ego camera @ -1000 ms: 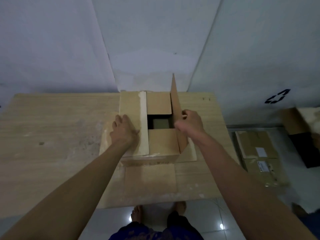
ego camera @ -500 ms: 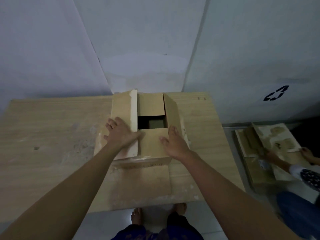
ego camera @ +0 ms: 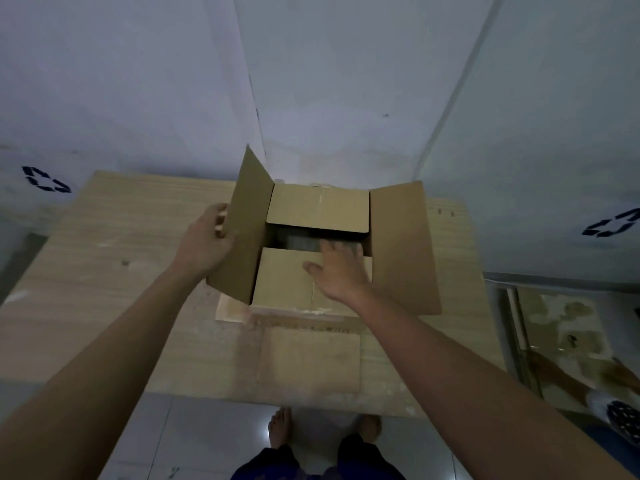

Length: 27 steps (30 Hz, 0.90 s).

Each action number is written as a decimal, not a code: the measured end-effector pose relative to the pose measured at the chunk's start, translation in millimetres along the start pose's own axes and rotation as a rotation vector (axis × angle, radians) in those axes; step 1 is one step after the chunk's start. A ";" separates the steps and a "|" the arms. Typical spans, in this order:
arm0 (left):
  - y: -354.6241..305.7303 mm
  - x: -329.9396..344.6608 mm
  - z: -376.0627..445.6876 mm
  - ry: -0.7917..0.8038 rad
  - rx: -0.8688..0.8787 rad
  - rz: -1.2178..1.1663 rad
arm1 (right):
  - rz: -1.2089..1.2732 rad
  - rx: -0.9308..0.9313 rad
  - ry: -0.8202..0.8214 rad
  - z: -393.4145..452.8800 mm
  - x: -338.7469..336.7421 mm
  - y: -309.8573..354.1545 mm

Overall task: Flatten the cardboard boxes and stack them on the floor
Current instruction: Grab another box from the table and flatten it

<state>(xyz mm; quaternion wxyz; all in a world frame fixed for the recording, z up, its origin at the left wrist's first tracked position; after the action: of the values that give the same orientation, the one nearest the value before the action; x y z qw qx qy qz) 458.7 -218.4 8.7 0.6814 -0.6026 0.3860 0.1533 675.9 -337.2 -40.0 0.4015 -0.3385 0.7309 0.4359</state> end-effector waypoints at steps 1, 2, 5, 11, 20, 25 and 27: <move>4.1 -2.6 2.5 -0.014 0.038 0.088 | 0.005 -0.030 -0.111 -1.5 -10.8 5.8; 8.5 -3.2 4.7 -0.004 0.065 0.192 | 0.046 -0.056 -0.207 -4.1 -23.0 11.0; 24.7 12.3 6.7 0.159 0.025 0.526 | 0.170 -0.020 -0.121 -10.3 -49.8 20.6; 46.0 62.2 -2.9 0.449 -0.170 0.438 | 0.218 -0.017 0.597 -45.9 -30.0 20.3; 54.2 95.2 -14.0 0.562 -0.251 0.176 | 0.062 0.019 0.183 -66.6 56.7 -14.5; 50.2 90.7 -5.4 0.458 -0.185 0.366 | 0.268 0.062 0.212 -59.5 44.3 -20.6; 36.5 87.4 -3.6 0.326 -0.075 0.537 | 0.351 0.067 0.085 -54.5 27.6 -25.9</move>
<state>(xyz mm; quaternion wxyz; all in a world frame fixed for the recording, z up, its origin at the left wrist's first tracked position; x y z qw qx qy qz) 490.2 -235.9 -78.9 0.5229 -0.5204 0.6297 0.2433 669.5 -400.8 -57.6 0.2992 -0.2103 0.8092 0.4599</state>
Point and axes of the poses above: each hand's wrist, its own z-axis towards the middle knuckle, its own x-axis out of the palm, y = z × x, the point moved 5 cm from there along z, towards the middle knuckle, and after that the axes turned 4 degrees about x, right-handed, at the moved point
